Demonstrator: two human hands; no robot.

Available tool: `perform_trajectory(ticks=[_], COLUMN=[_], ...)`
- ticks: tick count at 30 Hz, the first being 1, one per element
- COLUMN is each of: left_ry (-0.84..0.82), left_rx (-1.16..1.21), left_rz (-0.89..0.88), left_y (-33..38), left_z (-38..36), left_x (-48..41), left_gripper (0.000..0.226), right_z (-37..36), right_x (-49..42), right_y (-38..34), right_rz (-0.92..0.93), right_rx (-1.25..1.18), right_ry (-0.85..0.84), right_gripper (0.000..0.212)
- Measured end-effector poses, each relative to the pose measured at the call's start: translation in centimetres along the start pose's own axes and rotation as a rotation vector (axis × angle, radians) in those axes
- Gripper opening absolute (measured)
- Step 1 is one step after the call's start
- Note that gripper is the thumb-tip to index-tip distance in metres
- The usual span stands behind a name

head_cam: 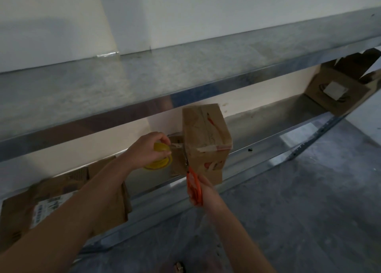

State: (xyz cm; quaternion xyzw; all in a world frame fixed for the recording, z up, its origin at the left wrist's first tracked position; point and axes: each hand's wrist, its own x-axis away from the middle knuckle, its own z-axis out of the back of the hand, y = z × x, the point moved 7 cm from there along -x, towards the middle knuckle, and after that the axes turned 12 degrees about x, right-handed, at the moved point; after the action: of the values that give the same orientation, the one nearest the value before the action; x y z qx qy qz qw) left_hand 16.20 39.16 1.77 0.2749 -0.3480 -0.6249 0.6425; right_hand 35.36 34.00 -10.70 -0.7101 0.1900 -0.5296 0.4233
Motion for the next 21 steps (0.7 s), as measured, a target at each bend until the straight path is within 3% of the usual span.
perform_trajectory(ticks=[4,10,17,21], left_ry=[-0.021,-0.024,-0.034,-0.030], left_rx=[0.026,0.036,0.030,0.017], left_rz=[0.006,0.034,0.067,0.081], left_y=[-0.2,-0.3,-0.5,-0.9], left_z=[-0.6,-1.6,-1.5,-1.2], left_x=[-0.2,-0.7,-0.8,-0.4], left_gripper=[0.023,0.020,0.017,0.018], right_z=[0.6,1.4,0.4,0.0], right_x=[-0.4,-0.8,-0.7,-0.7], right_y=[-0.2,0.3,-0.3,0.5], right_rz=[0.038,0.034,-0.026,-0.115], right_rx=[0.037,0.121,0.126,0.113], right_ry=[0.043,0.113,0.094,0.023], right_gripper=[0.004,0.024,0.022,0.008])
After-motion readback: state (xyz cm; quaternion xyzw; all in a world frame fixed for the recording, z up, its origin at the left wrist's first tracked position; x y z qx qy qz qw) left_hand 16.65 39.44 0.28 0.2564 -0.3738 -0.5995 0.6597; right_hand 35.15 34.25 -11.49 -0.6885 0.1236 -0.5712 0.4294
